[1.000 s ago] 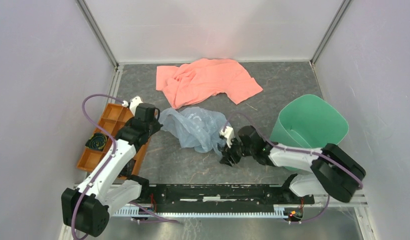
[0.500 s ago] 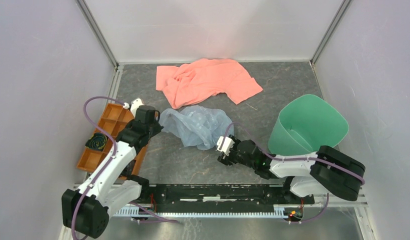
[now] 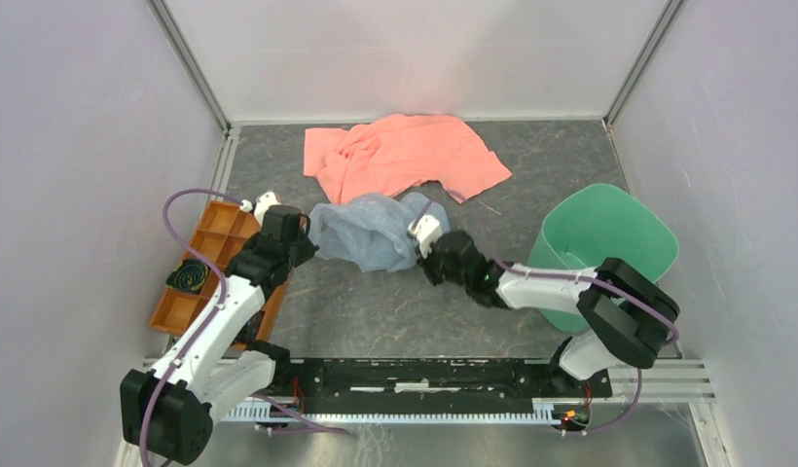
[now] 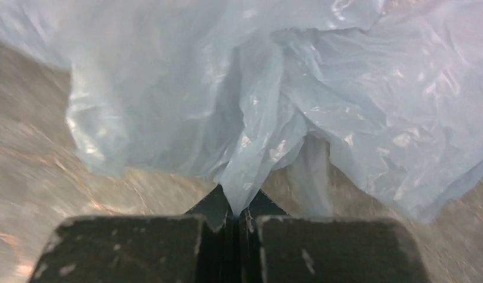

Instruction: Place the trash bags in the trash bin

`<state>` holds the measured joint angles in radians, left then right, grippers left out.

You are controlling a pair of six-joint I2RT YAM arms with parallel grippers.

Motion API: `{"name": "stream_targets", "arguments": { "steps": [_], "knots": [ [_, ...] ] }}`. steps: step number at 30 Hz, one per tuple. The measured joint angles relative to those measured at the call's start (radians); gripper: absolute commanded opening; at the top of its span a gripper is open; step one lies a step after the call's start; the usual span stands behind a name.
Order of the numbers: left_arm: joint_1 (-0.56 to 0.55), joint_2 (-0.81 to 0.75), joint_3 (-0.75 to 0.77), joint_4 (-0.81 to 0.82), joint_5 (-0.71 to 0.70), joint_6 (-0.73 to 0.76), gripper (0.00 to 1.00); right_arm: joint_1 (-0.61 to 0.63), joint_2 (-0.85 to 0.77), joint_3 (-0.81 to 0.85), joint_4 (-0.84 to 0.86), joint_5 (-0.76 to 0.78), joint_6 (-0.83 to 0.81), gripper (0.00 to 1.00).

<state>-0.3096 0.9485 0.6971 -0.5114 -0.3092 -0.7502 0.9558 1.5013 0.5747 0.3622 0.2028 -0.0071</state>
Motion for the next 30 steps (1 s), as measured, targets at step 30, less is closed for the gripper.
{"name": "stream_targets", "arguments": {
  "steps": [30],
  "knots": [
    [0.190, -0.059, 0.003, -0.022, 0.369, 0.090, 0.02, -0.173, -0.121, 0.218, -0.583, -0.320, 0.077, 0.00]
  ]
}}
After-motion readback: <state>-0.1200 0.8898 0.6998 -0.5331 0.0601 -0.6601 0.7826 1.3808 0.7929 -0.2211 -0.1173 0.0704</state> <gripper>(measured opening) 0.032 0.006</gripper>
